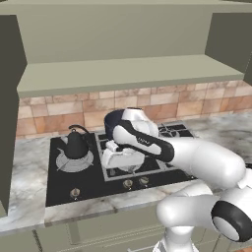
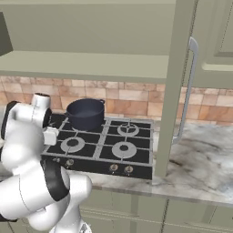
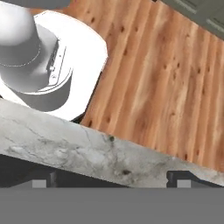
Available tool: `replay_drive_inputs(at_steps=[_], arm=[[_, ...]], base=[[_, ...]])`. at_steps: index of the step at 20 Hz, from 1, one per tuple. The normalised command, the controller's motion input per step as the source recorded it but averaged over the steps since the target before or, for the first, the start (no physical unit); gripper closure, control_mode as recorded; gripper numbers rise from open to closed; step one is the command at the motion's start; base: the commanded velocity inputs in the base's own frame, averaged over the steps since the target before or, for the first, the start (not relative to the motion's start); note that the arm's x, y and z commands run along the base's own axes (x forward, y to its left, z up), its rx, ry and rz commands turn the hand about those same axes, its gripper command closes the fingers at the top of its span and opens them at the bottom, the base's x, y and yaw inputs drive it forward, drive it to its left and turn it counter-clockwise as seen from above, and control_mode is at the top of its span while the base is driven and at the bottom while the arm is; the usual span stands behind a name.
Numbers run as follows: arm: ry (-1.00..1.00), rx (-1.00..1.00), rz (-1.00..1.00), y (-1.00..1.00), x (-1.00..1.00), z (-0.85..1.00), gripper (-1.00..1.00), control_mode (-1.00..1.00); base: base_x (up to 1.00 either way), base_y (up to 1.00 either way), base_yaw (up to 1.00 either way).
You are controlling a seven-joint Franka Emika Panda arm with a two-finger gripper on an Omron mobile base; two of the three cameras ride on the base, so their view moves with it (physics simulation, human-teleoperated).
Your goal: Pick the kettle from the cabinet and place it on a stove burner. Then pick the pot from the counter and place it on another stove burner. Finally, turn both burners on.
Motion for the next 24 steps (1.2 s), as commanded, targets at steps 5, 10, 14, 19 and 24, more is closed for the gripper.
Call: replay_drive_inputs(at_steps=[5,10,14,19,24], arm=[[0.00,-0.02,-0.23,0.42,-0.21,0.00,-1.00,-1.00],[0.07,-0.09,-0.16,0.47,0.00,0.00,-1.00,-1.00],[0.10,-0.13,-0.14,0.38,0.01,0.00,-1.00,-1.00],[0.03,-0.07,-0.05,0.14,0.00,0.00,-1.00,-1.00],[0.00,-0.02,0.00,0.05,0.01,0.00,-1.00,-1.00]], base=[[0.00,0.00,0.00],[0.00,0.00,0.00],[0.00,0.00,0.00],[0.00,0.00,0.00],[0.00,0.00,0.00]])
